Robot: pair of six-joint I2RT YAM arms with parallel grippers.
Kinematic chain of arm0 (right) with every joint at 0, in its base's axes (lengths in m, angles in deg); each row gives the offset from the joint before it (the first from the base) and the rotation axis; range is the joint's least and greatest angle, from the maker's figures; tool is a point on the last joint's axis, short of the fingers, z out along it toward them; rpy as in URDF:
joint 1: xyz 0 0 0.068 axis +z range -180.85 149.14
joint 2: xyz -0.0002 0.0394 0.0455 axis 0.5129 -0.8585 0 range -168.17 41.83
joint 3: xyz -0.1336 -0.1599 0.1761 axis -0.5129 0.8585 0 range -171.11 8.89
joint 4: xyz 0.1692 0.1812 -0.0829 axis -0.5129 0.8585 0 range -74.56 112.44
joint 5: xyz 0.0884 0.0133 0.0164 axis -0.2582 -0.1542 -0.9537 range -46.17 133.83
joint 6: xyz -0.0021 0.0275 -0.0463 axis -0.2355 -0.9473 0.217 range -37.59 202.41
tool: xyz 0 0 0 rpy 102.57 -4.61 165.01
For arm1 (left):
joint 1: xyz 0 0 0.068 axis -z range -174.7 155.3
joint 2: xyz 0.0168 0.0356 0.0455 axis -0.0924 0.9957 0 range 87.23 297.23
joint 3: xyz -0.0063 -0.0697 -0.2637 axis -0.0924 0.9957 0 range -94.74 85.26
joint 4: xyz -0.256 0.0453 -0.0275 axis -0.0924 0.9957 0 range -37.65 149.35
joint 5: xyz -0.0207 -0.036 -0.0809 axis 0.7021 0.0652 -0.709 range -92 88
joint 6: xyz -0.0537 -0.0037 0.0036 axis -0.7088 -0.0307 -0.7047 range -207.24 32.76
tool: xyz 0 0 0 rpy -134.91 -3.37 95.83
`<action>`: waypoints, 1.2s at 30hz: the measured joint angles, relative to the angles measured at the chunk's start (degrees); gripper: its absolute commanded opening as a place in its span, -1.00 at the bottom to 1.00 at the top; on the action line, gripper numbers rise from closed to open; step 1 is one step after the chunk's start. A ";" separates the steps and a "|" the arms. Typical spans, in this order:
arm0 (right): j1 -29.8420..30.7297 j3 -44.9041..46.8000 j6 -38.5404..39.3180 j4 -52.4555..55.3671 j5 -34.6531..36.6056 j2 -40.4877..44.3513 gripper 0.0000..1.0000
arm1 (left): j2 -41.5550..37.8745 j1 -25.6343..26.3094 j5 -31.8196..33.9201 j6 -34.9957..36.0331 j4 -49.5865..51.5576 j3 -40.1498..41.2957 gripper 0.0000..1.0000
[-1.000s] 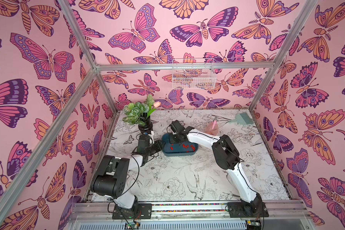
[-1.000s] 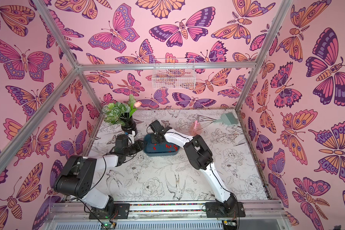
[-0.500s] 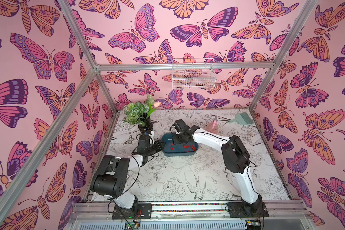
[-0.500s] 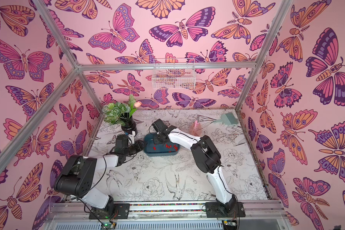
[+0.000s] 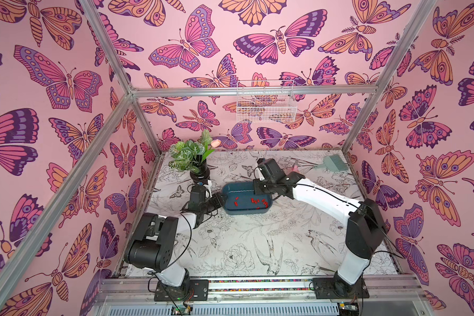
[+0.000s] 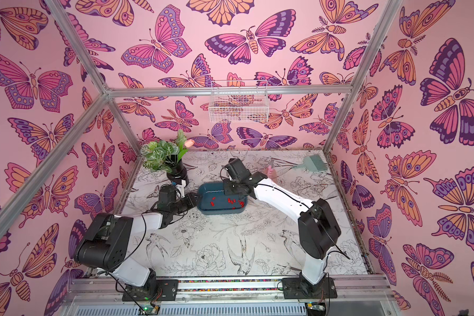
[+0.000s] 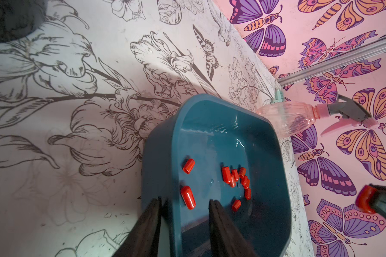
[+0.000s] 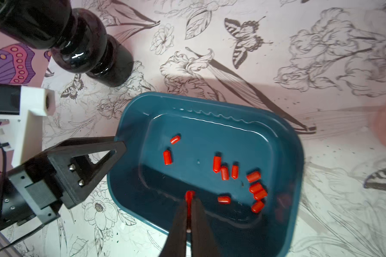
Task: Take the screw protection sleeves out of the storage box
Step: Pick up the screw protection sleeve from the storage box, then place the screw protection sleeve at the center of the board.
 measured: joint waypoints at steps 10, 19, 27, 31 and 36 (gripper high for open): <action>-9.79 12.92 0.59 0.35 -0.63 13.73 -0.81 | 0.00 0.00 0.00 0.00 0.00 0.00 -0.19; -17.03 21.55 1.99 0.37 -2.84 16.50 -0.81 | 0.20 0.00 0.00 0.00 0.00 0.00 -0.19; -18.10 22.58 3.06 -0.87 -4.35 12.52 -0.81 | 0.20 0.00 0.00 0.00 -0.02 0.00 -0.19; -18.10 22.58 3.91 -0.98 -4.79 9.40 -0.81 | 0.26 0.00 0.00 0.00 -0.02 0.00 -0.20; -18.18 22.56 4.48 -0.63 -5.16 5.33 -0.81 | 0.31 0.00 0.00 0.00 0.00 0.00 -0.20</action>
